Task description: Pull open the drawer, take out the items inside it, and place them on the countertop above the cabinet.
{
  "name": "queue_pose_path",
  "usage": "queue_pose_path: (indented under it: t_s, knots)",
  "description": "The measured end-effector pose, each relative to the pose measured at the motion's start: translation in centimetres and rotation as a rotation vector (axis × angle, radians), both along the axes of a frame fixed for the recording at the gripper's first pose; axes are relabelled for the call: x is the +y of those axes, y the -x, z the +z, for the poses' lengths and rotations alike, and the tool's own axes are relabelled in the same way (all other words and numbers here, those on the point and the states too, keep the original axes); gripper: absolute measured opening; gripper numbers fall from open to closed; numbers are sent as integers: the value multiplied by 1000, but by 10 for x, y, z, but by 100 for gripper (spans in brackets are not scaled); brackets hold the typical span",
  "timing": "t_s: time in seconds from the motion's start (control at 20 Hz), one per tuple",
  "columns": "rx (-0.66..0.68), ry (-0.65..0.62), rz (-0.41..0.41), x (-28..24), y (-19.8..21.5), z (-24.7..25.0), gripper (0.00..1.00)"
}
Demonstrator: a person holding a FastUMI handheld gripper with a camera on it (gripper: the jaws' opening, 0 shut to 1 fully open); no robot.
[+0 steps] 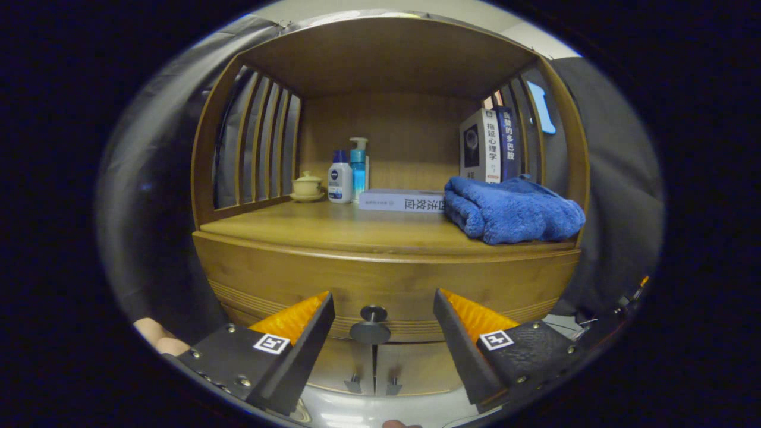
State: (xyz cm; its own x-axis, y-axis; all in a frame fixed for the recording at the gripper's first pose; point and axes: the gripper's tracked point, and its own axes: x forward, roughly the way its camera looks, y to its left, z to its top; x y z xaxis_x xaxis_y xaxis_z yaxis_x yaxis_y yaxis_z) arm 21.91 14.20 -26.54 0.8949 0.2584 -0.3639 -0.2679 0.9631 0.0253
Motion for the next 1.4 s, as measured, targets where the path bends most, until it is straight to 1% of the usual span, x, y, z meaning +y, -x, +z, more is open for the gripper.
queue_pose_path:
  t_s: [0.3, 0.5, 0.6, 0.7, 0.75, 0.85, 0.95, 1.0, 1.05, 1.1, 1.3, 1.4]
  knots:
    - [60, 18, 32, 17, -2, -36, 100]
    - [95, 25, 15, 16, -2, -56, 100]
    - [89, 6, -20, 11, -6, -53, 75]
    - [95, -40, -25, 14, -8, -48, 49]
    - [116, -43, -17, 14, -6, -44, 49]
    - [125, -27, -23, 14, -7, -49, 43]
    - [136, -25, -53, 13, -7, -49, 39]
    - [132, -36, -68, 13, -6, -49, 39]
    - [138, -57, -80, 15, -12, -53, 35]
    - [147, -74, -88, 13, -6, -50, 32]
    - [157, -54, -102, 12, -5, -51, 32]
    - [159, -70, -113, 11, -1, -50, 32]
